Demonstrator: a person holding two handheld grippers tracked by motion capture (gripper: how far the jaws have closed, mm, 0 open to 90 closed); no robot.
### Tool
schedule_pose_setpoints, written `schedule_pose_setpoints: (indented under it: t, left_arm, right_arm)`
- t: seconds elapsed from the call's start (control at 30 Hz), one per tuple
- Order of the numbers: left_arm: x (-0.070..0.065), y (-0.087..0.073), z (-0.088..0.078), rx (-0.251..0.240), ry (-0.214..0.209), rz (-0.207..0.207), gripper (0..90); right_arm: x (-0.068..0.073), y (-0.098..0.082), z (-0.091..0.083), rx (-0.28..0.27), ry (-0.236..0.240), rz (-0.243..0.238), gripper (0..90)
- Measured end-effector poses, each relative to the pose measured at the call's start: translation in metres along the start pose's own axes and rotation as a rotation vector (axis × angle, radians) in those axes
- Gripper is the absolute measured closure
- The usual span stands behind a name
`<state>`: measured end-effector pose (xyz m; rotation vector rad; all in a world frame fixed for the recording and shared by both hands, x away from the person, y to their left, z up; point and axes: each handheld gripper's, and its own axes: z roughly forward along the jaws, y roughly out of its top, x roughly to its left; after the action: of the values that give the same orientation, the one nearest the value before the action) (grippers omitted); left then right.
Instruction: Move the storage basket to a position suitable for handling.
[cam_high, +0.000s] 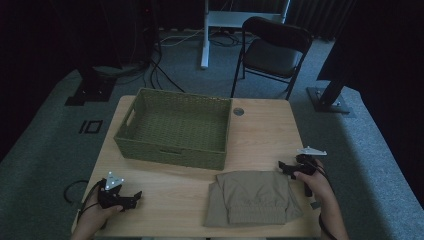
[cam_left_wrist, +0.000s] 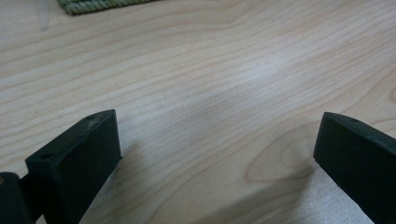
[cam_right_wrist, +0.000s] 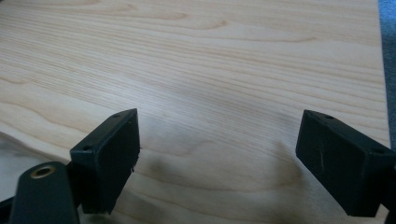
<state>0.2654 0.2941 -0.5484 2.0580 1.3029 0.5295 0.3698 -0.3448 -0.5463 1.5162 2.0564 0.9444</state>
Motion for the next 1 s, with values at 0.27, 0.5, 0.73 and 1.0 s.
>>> schedule_pose_setpoints:
  t: [0.27, 0.5, 0.73, 1.0]
  left_arm:
    - [0.004, 0.009, -0.002, -0.011, -0.009, -0.008, 1.7]
    - [0.010, 0.020, -0.006, -0.015, 0.019, 0.005, 1.7]
    - [0.016, 0.037, -0.014, -0.052, 0.016, 0.008, 1.8]
    - [0.021, 0.052, -0.026, -0.089, 0.035, 0.024, 1.7]
  right_arm:
    - [0.016, 0.017, -0.008, -0.044, 0.005, 0.004, 12.5]
    - [0.033, 0.030, -0.010, -0.061, 0.019, -0.030, 12.5]
    - [0.048, 0.038, -0.009, -0.100, 0.017, -0.017, 12.8]
    - [0.066, 0.046, -0.009, -0.110, 0.050, -0.008, 13.1]
